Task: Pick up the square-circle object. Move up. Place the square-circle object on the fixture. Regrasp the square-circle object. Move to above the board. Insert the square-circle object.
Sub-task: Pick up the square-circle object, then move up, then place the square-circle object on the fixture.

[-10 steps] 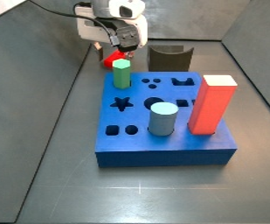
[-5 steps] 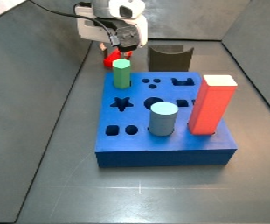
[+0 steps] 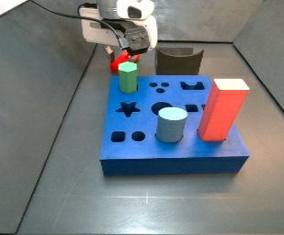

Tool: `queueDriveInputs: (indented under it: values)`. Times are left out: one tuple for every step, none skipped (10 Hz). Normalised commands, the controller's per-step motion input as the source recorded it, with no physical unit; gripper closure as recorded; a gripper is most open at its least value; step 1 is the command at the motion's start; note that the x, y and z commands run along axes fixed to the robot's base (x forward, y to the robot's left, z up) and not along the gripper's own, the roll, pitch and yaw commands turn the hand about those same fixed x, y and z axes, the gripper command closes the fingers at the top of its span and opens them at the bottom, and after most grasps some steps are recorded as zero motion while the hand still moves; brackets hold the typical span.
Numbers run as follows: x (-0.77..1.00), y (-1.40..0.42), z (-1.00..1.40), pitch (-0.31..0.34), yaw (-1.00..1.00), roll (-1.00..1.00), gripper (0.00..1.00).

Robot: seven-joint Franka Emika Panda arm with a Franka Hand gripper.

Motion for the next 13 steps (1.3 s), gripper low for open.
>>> queueDriveInputs:
  values:
    - [0.0, 0.0, 0.0, 0.0, 0.0, 0.0, 1.0]
    - [0.0, 0.0, 0.0, 0.0, 0.0, 0.0, 1.0]
    - [0.0, 0.0, 0.0, 0.0, 0.0, 0.0, 1.0]
    - [0.0, 0.0, 0.83, 0.0, 0.0, 0.0, 1.0]
    - [0.0, -0.04, 0.83, 0.004, -0.01, -0.01, 1.0]
    - [-0.04, -0.04, 0.74, 0.028, -0.01, -0.01, 1.0]
    - [-0.03, -0.02, 0.63, 0.034, 0.0, 0.0, 1.0]
    - [-0.02, -0.01, 0.45, 0.041, 0.0, 0.0, 1.0]
    - [-0.02, -0.01, 0.3, 0.045, 0.0, 0.0, 1.0]
    - [0.0, 0.0, 1.0, 0.0, 0.0, 0.0, 1.0]
    - [0.01, 0.0, 1.0, -0.021, 0.0, 0.01, 1.0]
    - [-0.01, 0.0, 1.0, 0.011, 0.0, 0.0, 1.0]
    - [-0.01, 0.0, 1.0, 0.02, 0.0, 0.01, 1.0]
